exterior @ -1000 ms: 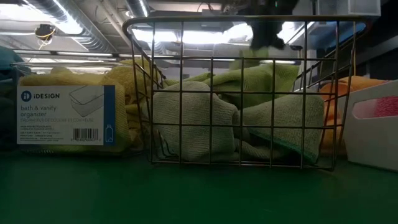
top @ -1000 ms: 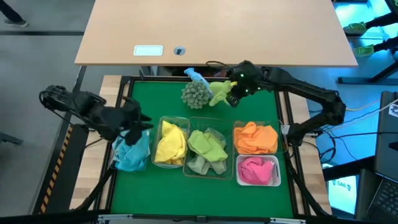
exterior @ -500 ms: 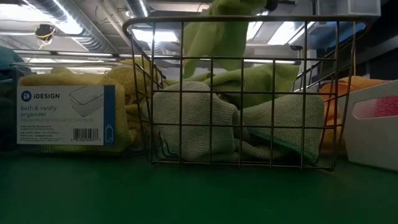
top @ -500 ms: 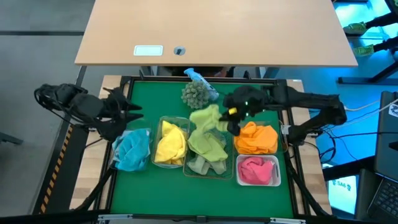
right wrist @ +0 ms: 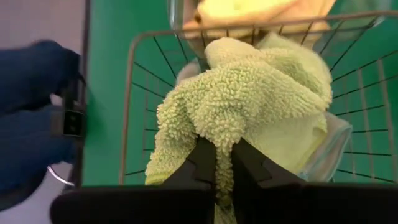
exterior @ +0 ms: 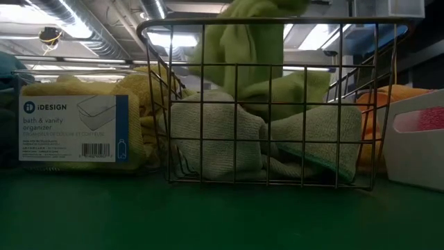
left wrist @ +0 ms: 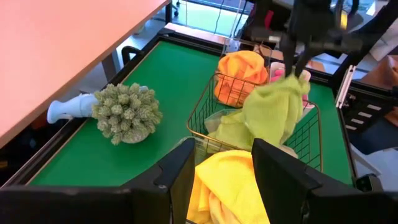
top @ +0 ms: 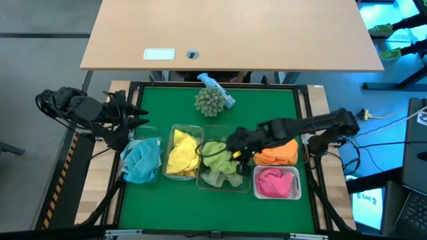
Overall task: Sort microfiber towel by color & place in baskets
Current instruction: Put the green microfiber cloth into the black wire basket, then return to Home Position
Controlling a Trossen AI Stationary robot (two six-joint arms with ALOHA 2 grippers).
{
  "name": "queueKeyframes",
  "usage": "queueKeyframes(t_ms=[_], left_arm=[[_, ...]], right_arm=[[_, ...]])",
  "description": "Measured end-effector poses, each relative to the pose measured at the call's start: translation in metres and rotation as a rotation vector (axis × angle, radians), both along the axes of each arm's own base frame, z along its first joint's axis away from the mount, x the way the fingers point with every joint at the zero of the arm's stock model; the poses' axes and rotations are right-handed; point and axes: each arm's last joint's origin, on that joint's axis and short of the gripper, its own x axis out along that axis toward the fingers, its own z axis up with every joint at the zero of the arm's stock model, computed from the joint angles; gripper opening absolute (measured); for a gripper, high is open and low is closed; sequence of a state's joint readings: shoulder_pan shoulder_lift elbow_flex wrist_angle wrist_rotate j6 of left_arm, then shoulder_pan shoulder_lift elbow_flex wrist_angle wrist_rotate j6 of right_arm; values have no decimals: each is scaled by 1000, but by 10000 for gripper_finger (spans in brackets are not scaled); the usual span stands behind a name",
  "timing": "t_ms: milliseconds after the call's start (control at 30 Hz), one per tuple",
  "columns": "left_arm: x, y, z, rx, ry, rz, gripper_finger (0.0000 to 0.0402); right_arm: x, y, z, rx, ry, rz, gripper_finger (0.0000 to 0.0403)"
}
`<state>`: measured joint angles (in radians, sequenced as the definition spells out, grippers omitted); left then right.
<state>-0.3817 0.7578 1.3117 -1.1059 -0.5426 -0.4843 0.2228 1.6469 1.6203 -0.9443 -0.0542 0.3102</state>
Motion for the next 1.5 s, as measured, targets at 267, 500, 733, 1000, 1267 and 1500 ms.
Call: queueKeyframes(t_ms=[267,500,733,1000,1267,1500], left_arm=[[0,0,0,0,1,0,153],[0,0,0,2,5,-1,153],[0,0,-1,24,13,-12,153],[0,0,-1,25,14,-13,153],[0,0,-1,24,14,-15,153],[4,-2,-5,48,8,-28,153]], right_arm=[[25,5,-40,-28,118,-1,21],[32,7,-53,-35,153,-1,21],[33,6,-52,-33,146,-2,54],[31,4,-51,-40,149,4,182],[22,-6,-21,15,213,30,226],[0,-13,36,-94,96,128,223]])
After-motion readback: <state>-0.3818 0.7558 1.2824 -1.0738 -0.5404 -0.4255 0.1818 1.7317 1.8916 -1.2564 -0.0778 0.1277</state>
